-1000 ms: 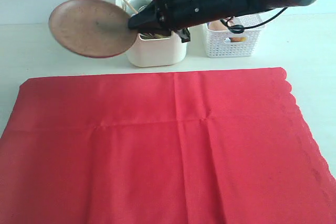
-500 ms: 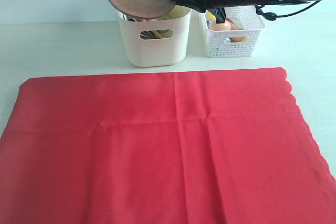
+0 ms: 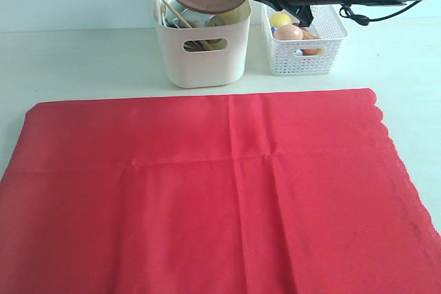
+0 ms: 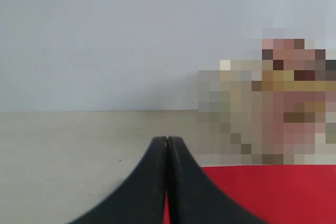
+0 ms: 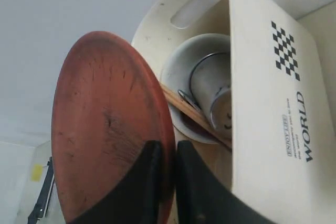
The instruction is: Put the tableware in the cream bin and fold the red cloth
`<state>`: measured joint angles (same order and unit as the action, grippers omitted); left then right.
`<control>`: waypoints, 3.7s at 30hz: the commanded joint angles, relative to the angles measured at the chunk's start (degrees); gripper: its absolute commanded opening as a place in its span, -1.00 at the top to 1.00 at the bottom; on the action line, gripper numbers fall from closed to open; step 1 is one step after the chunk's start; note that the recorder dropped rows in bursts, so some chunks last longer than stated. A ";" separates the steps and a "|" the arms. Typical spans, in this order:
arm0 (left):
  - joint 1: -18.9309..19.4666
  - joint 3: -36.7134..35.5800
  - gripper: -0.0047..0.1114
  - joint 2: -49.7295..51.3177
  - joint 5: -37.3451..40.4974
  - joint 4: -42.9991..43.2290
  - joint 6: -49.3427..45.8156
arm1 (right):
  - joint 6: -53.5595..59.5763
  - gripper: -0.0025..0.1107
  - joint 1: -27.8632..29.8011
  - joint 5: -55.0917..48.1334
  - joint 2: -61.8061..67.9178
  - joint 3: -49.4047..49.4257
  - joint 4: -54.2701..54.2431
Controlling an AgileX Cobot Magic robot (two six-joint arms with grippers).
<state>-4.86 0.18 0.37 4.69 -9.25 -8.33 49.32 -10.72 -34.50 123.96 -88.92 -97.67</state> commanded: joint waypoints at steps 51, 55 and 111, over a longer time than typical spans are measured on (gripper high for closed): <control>-0.28 -0.18 0.89 -0.37 -0.01 -0.24 0.02 | -8.16 0.66 5.39 -20.30 -26.57 -0.03 47.84; -0.28 -0.18 0.89 -0.37 -5.41 -6.08 6.84 | -12.58 0.66 5.39 -18.24 -29.42 0.67 55.15; -0.50 18.60 0.07 94.72 -16.80 -4.19 9.09 | -1.78 0.66 5.39 -1.81 -36.51 43.93 43.73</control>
<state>-4.98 18.69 93.87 -12.87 -13.63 0.00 46.97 -5.42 -36.75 87.86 -45.39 -53.48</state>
